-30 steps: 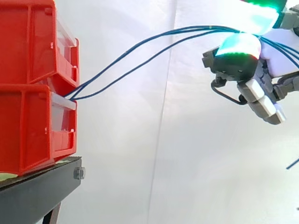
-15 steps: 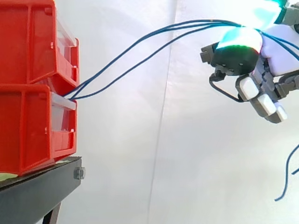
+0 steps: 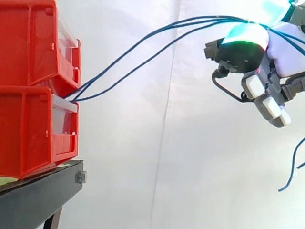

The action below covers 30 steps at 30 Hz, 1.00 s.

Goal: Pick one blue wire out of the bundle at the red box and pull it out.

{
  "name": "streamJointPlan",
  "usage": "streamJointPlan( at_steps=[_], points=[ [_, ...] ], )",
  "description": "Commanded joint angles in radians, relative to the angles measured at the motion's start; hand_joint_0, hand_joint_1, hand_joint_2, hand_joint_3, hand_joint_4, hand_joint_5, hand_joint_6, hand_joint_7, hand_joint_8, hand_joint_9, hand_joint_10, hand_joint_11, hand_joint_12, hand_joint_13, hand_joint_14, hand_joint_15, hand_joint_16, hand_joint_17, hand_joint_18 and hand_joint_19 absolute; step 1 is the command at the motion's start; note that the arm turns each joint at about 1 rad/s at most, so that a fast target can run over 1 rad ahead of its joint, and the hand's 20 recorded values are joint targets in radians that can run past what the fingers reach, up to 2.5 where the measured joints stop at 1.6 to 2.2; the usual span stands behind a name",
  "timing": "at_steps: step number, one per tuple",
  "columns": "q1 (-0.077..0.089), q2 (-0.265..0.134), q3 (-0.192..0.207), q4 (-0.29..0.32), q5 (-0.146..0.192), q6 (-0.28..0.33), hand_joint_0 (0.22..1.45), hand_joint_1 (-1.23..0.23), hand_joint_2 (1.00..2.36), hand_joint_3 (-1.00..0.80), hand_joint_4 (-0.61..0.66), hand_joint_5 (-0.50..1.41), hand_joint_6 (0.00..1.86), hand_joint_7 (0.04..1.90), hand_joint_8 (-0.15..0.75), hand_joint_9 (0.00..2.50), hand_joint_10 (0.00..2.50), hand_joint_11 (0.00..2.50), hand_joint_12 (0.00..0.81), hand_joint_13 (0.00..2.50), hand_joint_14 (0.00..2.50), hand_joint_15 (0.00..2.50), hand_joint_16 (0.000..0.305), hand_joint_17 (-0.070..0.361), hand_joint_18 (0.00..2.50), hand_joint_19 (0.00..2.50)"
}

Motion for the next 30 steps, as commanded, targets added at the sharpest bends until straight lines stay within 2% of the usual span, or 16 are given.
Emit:
streamJointPlan(
  at_steps=[1,4,7,10,12,14,16,18,20,22,24,25,26,28,30],
  points=[
    [0.0,0.0,0.0,-0.001,0.0,0.001,0.88,-0.84,1.0,-0.5,-0.31,-0.18,0.91,1.58,0.187,1.02,0.0,0.12,0.345,1.02,0.01,0.32,0.046,0.104,0.9,0.49],
    [0.001,0.0,0.0,-0.001,-0.003,0.009,0.86,-0.86,1.0,-0.5,-0.3,-0.19,0.9,1.52,0.18,1.0,0.0,0.12,0.342,1.01,0.01,0.31,0.046,0.105,0.93,0.45],
    [0.001,0.0,0.0,-0.001,-0.011,0.026,0.84,-0.91,1.0,-0.5,-0.27,-0.19,0.9,1.37,0.175,0.98,0.0,0.13,0.347,1.02,0.01,0.32,0.047,0.106,0.96,0.41],
    [0.001,0.0,0.0,-0.003,-0.014,0.044,0.8,-0.93,1.0,-0.5,-0.23,-0.18,0.91,1.46,0.176,0.99,0.0,0.15,0.344,1.03,0.01,0.32,0.047,0.106,0.98,0.4],
    [-0.002,0.0,0.0,-0.004,-0.018,0.056,0.77,-0.94,1.0,-0.5,-0.23,-0.17,0.92,1.46,0.18,1.02,0.0,0.16,0.347,1.05,0.01,0.34,0.047,0.105,0.99,0.4],
    [-0.002,0.0,0.003,-0.006,-0.026,0.061,0.72,-0.92,1.0,-0.5,-0.22,-0.17,0.92,1.42,0.18,1.03,0.0,0.18,0.347,1.05,0.01,0.34,0.046,0.105,0.99,0.43],
    [-0.002,-0.001,0.005,-0.009,-0.028,0.061,0.67,-0.89,1.0,-0.5,-0.22,-0.16,0.92,1.25,0.19,1.03,0.0,0.18,0.359,1.05,0.01,0.35,0.047,0.105,0.99,0.45],
    [-0.005,0.0,0.005,-0.009,-0.028,0.059,0.63,-0.84,1.0,-0.5,-0.2,-0.15,0.91,1.25,0.195,1.04,0.0,0.19,0.365,1.05,0.01,0.35,0.047,0.106,0.98,0.48],
    [-0.005,-0.001,0.003,-0.009,-0.029,0.061,0.64,-0.82,1.0,-0.5,-0.2,-0.13,0.91,1.28,0.2,1.07,0.0,0.2,0.374,1.06,0.01,0.36,0.048,0.107,0.99,0.49],
    [-0.005,-0.001,0.005,-0.007,-0.029,0.059,0.64,-0.83,1.01,-0.43,-0.2,-0.13,0.92,1.27,0.199,1.09,0.0,0.2,0.369,1.06,0.01,0.37,0.048,0.108,0.99,0.5],
    [-0.003,-0.001,0.005,-0.007,-0.029,0.061,0.6,-0.84,1.01,-0.32,-0.25,-0.1,0.89,1.15,0.174,1.12,0.0,0.04,0.354,1.06,0.01,0.31,0.05,0.113,0.96,0.53],
    [-0.003,-0.001,0.005,-0.009,-0.029,0.059,0.58,-0.82,1.01,-0.33,-0.27,-0.1,0.9,0.95,0.168,1.13,0.0,0.0,0.351,1.04,0.01,0.29,0.051,0.114,0.96,0.54],
    [-0.003,-0.001,0.003,-0.007,-0.029,0.059,0.57,-0.8,1.01,-0.33,-0.23,-0.09,0.88,0.9,0.168,1.13,0.0,0.0,0.359,1.05,0.01,0.26,0.054,0.122,0.97,0.53],
    [-0.003,-0.001,0.005,-0.007,-0.029,0.059,0.56,-0.75,1.01,-0.3,-0.16,-0.08,0.84,0.86,0.166,1.13,0.0,0.0,0.362,1.04,0.01,0.24,0.057,0.128,0.98,0.5],
    [-0.003,-0.001,0.003,-0.007,-0.029,0.059,0.55,-0.72,1.01,-0.26,-0.13,-0.06,0.77,0.98,0.166,1.12,0.0,0.0,0.361,1.03,0.01,0.23,0.056,0.126,0.97,0.51]
  ],
)
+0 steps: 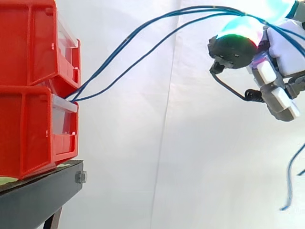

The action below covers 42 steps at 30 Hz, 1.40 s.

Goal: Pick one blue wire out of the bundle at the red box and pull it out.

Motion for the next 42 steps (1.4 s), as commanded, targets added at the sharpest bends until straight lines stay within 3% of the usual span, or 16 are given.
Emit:
streamJointPlan(
  at_steps=[1,3,4,7,10,13,15,17,20,24,33,37,39,42],
  points=[
    [0.0,0.001,0.001,0.0,0.0,0.0,0.56,-0.74,1.02,-0.24,-0.15,-0.06,0.76,1.03,0.162,1.11,0.0,0.0,0.354,1.02,0.01,0.25,0.054,0.121,0.95,0.51],
    [0.0,0.0,0.001,0.0,0.0,0.0,0.57,-0.8,1.02,-0.22,-0.21,-0.06,0.75,1.21,0.165,1.06,0.0,0.0,0.354,1.0,0.01,0.28,0.053,0.118,0.94,0.51],
    [0.0,0.0,0.001,0.002,0.0,0.0,0.57,-0.85,1.02,-0.18,-0.22,-0.11,0.85,1.05,0.169,1.03,0.0,0.01,0.361,1.0,0.01,0.29,0.053,0.119,0.95,0.49],
    [0.0,0.0,0.001,0.002,0.0,0.0,0.63,-0.88,1.02,-0.13,-0.23,-0.15,0.89,1.23,0.17,0.99,0.0,0.06,0.36,0.99,0.01,0.29,0.052,0.116,0.95,0.49],
    [0.002,0.0,0.001,0.002,0.0,0.0,0.69,-0.89,1.02,-0.14,-0.25,-0.16,0.92,1.28,0.179,0.98,0.0,0.11,0.363,1.0,0.01,0.3,0.051,0.114,0.96,0.47],
    [0.003,0.0,0.001,0.0,0.0,0.0,0.74,-0.88,1.02,-0.29,-0.23,-0.19,0.94,1.16,0.186,0.95,0.0,0.14,0.37,1.0,0.01,0.31,0.051,0.115,0.96,0.46],
    [0.003,0.001,0.001,0.002,0.0,0.0,0.71,-0.87,1.0,-0.45,-0.14,-0.19,0.94,1.05,0.193,0.93,0.0,0.15,0.375,1.01,0.01,0.32,0.051,0.116,0.97,0.46],
    [0.005,0.001,0.001,0.002,0.0,0.0,0.59,-0.78,1.0,-0.5,-0.09,-0.19,0.93,0.93,0.19,0.93,0.0,0.16,0.381,1.0,0.01,0.33,0.052,0.118,0.95,0.5],
    [0.005,0.0,0.001,0.002,0.0,0.0,0.51,-0.62,1.0,-0.5,-0.06,-0.17,0.9,1.01,0.214,0.99,0.0,0.17,0.41,1.02,0.01,0.35,0.057,0.128,0.96,0.52],
    [0.005,0.0,0.001,0.002,0.0,0.0,0.49,-0.54,1.0,-0.5,-0.04,-0.15,0.88,1.06,0.242,1.07,0.01,0.21,0.426,1.06,0.01,0.36,0.059,0.134,0.98,0.55],
    [0.006,0.0,0.001,0.002,0.0,0.0,0.55,-0.67,1.0,-0.46,0.03,-0.15,0.9,1.16,0.285,1.09,0.01,0.33,0.424,1.08,0.01,0.41,0.057,0.128,0.98,0.58],
    [0.006,0.001,-0.001,0.002,0.0,0.0,0.61,-0.77,1.01,-0.33,0.06,-0.15,0.91,1.22,0.291,1.08,0.01,0.38,0.413,1.07,0.02,0.41,0.054,0.122,0.99,0.57],
    [0.006,0.0,0.001,0.0,0.0,0.0,0.65,-0.81,1.02,-0.24,0.04,-0.15,0.92,1.29,0.297,1.07,0.01,0.4,0.411,1.08,0.02,0.42,0.054,0.122,1.01,0.55],
    [0.006,0.0,-0.001,0.0,0.0,0.0,0.71,-0.84,1.02,-0.18,-0.07,-0.17,0.97,1.23,0.305,1.05,0.01,0.43,0.407,1.08,0.01,0.42,0.053,0.12,1.03,0.52]
  ],
)
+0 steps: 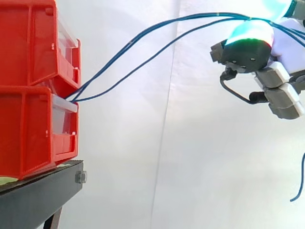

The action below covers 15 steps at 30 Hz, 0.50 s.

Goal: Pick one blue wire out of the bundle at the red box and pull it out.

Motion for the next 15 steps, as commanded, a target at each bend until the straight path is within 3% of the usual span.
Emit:
streamJointPlan(
  at_steps=[1,6,8,10,13,15],
  points=[
    [-0.001,0.0,0.001,0.0,0.0,0.0,0.74,-0.84,1.02,-0.18,-0.09,-0.18,0.97,1.27,0.302,1.03,0.01,0.43,0.405,1.08,0.01,0.42,0.053,0.119,1.02,0.52],
    [-0.001,0.0,-0.001,0.0,0.0,0.002,0.76,-0.83,1.02,-0.32,-0.17,-0.2,0.95,1.31,0.214,1.01,0.01,0.25,0.377,1.07,0.01,0.36,0.051,0.115,1.02,0.5],
    [-0.001,0.001,-0.001,0.0,0.0,0.0,0.7,-0.84,1.01,-0.41,-0.24,-0.2,0.95,1.14,0.185,0.99,0.0,0.12,0.364,1.05,0.01,0.32,0.051,0.114,1.01,0.49],
    [-0.003,0.0,-0.001,0.0,0.0,0.002,0.65,-0.82,1.0,-0.45,-0.24,-0.19,0.92,1.12,0.171,0.99,0.0,0.03,0.356,1.03,0.01,0.29,0.05,0.113,0.99,0.5],
    [-0.004,0.0,-0.001,0.0,0.0,0.002,0.61,-0.81,1.01,-0.43,-0.23,-0.16,0.87,1.15,0.155,1.0,0.0,0.0,0.349,1.03,0.01,0.27,0.05,0.113,0.97,0.51],
    [-0.004,0.0,0.001,0.001,0.0,0.0,0.65,-0.86,1.02,-0.24,-0.27,-0.15,0.88,1.26,0.158,0.99,0.0,0.0,0.347,1.02,0.01,0.27,0.05,0.112,0.97,0.49]
  ],
)
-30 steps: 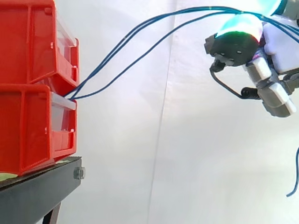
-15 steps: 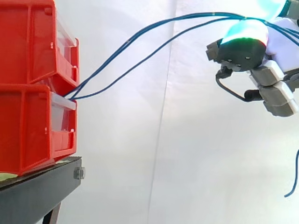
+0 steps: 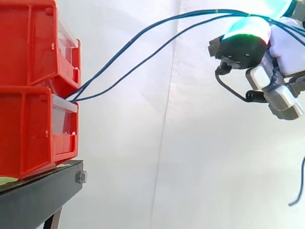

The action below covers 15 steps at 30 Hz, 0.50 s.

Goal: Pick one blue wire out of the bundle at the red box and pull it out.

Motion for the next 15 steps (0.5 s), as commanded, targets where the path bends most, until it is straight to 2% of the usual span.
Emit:
streamJointPlan(
  at_steps=[1,2,4,8,11,13,15],
  points=[
    [-0.001,0.0,0.001,0.001,0.0,0.0,0.69,-0.87,1.02,-0.09,-0.26,-0.15,0.89,1.52,0.167,0.99,0.0,0.0,0.35,1.03,0.01,0.26,0.05,0.112,0.99,0.49],
    [-0.001,0.0,0.001,0.001,0.0,0.0,0.73,-0.86,1.03,-0.03,-0.25,-0.16,0.91,1.59,0.175,1.0,0.0,0.0,0.35,1.04,0.01,0.27,0.049,0.111,0.99,0.49],
    [0.0,0.0,0.0,0.001,0.0,0.0,0.79,-0.83,1.03,-0.01,-0.28,-0.19,0.94,1.55,0.165,0.96,0.0,0.0,0.357,1.02,0.01,0.27,0.048,0.109,0.95,0.51],
    [-0.001,0.0,0.001,0.0,0.0,0.0,0.85,-0.82,1.02,-0.19,-0.3,-0.19,0.93,1.51,0.139,0.91,0.0,0.0,0.341,0.98,0.01,0.27,0.047,0.105,0.89,0.53],
    [-0.001,0.0,0.0,0.0,0.0,0.0,0.89,-0.83,1.02,-0.31,-0.26,-0.19,0.91,1.57,0.122,0.9,0.0,0.0,0.334,0.95,0.01,0.26,0.046,0.103,0.86,0.55],
    [-0.001,0.0,0.001,0.0,0.0,0.0,0.9,-0.84,1.01,-0.32,-0.22,-0.19,0.9,1.61,0.12,0.91,0.0,0.0,0.331,0.95,0.01,0.26,0.045,0.102,0.84,0.57],
    [-0.001,0.0,0.0,0.0,0.0,0.0,0.91,-0.85,1.02,-0.28,-0.24,-0.18,0.88,1.53,0.121,0.92,0.0,0.0,0.331,0.94,0.01,0.27,0.045,0.102,0.81,0.61]
  ],
)
